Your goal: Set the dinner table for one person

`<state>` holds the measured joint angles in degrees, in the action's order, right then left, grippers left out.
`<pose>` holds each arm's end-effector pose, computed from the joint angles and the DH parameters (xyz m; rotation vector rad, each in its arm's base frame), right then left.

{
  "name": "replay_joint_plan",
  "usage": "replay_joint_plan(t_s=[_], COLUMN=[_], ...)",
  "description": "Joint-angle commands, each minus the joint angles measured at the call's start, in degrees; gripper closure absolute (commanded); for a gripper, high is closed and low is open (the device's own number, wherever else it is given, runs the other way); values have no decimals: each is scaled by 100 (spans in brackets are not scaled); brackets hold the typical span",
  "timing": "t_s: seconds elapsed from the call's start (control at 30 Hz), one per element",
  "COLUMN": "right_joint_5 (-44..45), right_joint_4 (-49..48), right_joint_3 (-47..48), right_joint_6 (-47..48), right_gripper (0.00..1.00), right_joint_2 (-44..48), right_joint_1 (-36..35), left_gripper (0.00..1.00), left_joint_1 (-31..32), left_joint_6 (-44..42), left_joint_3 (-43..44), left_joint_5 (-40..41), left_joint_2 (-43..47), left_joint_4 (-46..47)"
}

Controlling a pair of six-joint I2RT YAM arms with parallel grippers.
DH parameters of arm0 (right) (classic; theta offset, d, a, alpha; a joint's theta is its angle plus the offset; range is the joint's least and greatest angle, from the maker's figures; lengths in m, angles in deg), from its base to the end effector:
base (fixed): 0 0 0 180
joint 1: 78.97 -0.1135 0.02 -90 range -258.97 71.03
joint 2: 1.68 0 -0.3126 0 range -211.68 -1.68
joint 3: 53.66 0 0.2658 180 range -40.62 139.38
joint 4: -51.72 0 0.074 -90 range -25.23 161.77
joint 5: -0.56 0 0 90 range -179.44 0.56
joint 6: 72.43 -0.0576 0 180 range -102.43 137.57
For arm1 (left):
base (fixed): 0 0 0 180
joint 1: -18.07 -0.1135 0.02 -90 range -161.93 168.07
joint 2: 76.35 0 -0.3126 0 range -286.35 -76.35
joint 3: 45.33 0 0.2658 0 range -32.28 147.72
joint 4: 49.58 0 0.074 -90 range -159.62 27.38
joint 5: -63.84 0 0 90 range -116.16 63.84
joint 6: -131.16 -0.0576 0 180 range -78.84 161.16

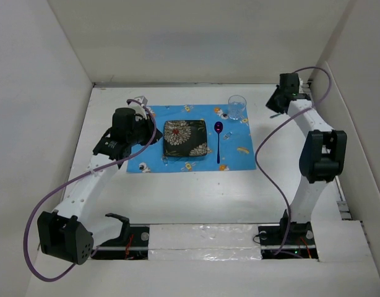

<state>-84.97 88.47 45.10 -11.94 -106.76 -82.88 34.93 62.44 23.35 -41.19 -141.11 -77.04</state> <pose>0.4608 0.0270 0.2963 0.5543 2.2615 0.2036 0.2548 -0.0928 0.3627 0.0968 2.0305 -0.6860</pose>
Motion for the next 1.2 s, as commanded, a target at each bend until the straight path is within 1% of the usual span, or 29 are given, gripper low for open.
replay_joint_plan(t_s=[0.0,0.03,0.07,0.1,0.13,0.17,0.2,0.23,0.27,0.3,0.33,0.4,0.43,0.47,0.5,0.57,0.6,0.67,0.7,0.73,0.77,0.8,0.83,0.9,1.0,1.07,1.1,1.17], right_joint_5=[508,563,607,773,879,958,1020,1029,1056,1056,1030,1038,1125,1126,1126,1065,1056,1108,1170,1179,1223,1214,1145,1161,1214,1171,1144,1091], right_joint_4=[441,660,723,810,916,1021,1144,1424,1566,1698,1899,2032,2198,2200,2391,2551,2612,2657,2640,2639,2674,2718,2727,2867,2658,2639,2787,2973], right_joint_3=[1032,1314,1804,2070,2281,2779,3054,3326,3599,4106,4320,4681,5153,5157,5488,5745,5824,5790,5755,5772,5799,5721,5720,5589,5123,5069,5200,5307], right_joint_6=[148,131,113,78,78,60,34,8,-1,-1,-19,-19,-19,-19,-36,-98,-98,-142,-151,-142,-151,-203,-203,-282,-213,-116,-55,-133], right_gripper=[100,99,95,90,77,70,65,53,45,41,39,39,39,39,39,41,45,51,57,56,70,80,79,82,85,94,100,100], right_joint_2=[-1039,-1241,-1426,-1785,-1945,-2129,-2488,-2683,-2876,-3061,-3385,-3615,-3912,-3915,-4028,-4345,-4415,-4513,-4513,-4513,-4513,-4495,-4478,-4434,-4215,-4188,-4222,-4214], right_joint_1=[512,731,837,917,996,1136,1207,1268,1321,1400,1401,1454,1454,1454,1454,1515,1515,1515,1515,1515,1515,1515,1515,1515,1410,1410,1410,1410], left_gripper=[100,100,100,100,91,86,82,76,74,73,72,71,71,71,71,71,71,71,71,71,71,71,71,71,71,71,72,72], left_joint_1=[-8,-8,-8,-8,-8,-8,-8,-8,-8,-8,-8,-8,-8,-8,-8,-8,-8,-8,-8,-8,-8,-8,-8,-8,-8,-8,-8,-8], left_joint_6=[-89,-115,-159,-176,-194,-229,-238,-247,-247,-256,-247,-186,-142,-141,-133,-133,-150,-194,-220,-255,-273,-299,-300,-352,-387,-414,-414,-423], left_joint_3=[316,325,360,369,369,386,387,404,413,422,439,492,544,545,571,650,676,773,808,869,896,957,958,1019,1046,1011,993,958], left_joint_5=[-1,78,122,166,202,219,219,246,255,246,246,167,10,9,-26,26,61,114,157,167,202,228,237,263,299,316,316,325], left_joint_2=[15,24,41,50,59,77,77,68,59,42,7,-37,-116,-117,-151,-178,-187,-205,-222,-222,-231,-231,-231,-240,-231,-231,-222,-196], left_joint_4=[97,71,-8,-35,-61,-88,-97,-123,-132,-140,-141,-114,-71,-70,-53,-61,-70,-123,-132,-158,-176,-193,-193,-202,-202,-202,-202,-202])
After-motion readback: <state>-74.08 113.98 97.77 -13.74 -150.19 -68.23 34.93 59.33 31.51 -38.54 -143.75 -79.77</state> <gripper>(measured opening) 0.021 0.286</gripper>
